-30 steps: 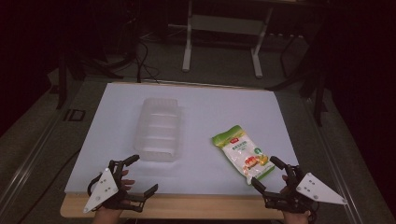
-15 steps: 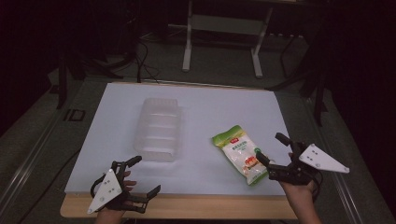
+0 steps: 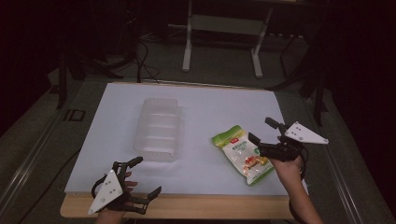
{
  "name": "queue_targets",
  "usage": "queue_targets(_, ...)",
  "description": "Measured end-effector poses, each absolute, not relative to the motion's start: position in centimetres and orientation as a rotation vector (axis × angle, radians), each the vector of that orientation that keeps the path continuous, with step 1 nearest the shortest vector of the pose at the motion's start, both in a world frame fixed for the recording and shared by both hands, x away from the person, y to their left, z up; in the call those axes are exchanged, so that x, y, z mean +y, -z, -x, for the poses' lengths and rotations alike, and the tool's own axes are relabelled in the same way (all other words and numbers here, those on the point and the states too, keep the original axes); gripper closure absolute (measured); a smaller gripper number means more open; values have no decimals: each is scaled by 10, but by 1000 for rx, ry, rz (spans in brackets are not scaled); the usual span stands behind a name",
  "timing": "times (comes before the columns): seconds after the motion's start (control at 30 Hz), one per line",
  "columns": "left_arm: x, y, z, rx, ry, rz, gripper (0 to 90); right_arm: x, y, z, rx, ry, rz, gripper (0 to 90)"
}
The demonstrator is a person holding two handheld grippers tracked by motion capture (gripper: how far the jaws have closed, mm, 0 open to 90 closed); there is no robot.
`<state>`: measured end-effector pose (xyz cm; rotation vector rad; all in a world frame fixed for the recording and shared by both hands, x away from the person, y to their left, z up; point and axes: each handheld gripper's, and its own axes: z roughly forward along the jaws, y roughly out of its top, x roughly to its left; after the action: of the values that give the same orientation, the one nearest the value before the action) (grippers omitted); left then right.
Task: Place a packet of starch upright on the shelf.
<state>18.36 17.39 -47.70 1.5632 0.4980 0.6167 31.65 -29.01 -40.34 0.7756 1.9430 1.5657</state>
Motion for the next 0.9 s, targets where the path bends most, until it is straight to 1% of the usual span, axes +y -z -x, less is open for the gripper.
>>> queue_targets(0.23,173,477,-184,497,-613,-1567,0,-289,427,-352,2018,-1460,-848,169)
queue_targets(0.3,173,477,-183,496,-616,-1568,0,-291,435,-361,2044,-1450,-877,209)
queue_targets(0.47,173,477,-184,497,-615,-1569,0,-297,458,-383,2109,-1415,-962,218)
queue_targets(0.53,173,478,-185,498,-611,-1573,0,-299,466,-390,2132,-1399,-991,234)
queue_targets(0.77,173,479,-185,499,-606,-1574,0,-303,491,-407,2211,-1307,-1092,240)
queue_targets(0.83,172,479,-185,500,-605,-1580,0,-303,496,-411,2218,-1280,-1110,250)
queue_targets(0.9,172,480,-186,504,-601,-1581,0,-301,501,-414,2237,-1254,-1117,281)
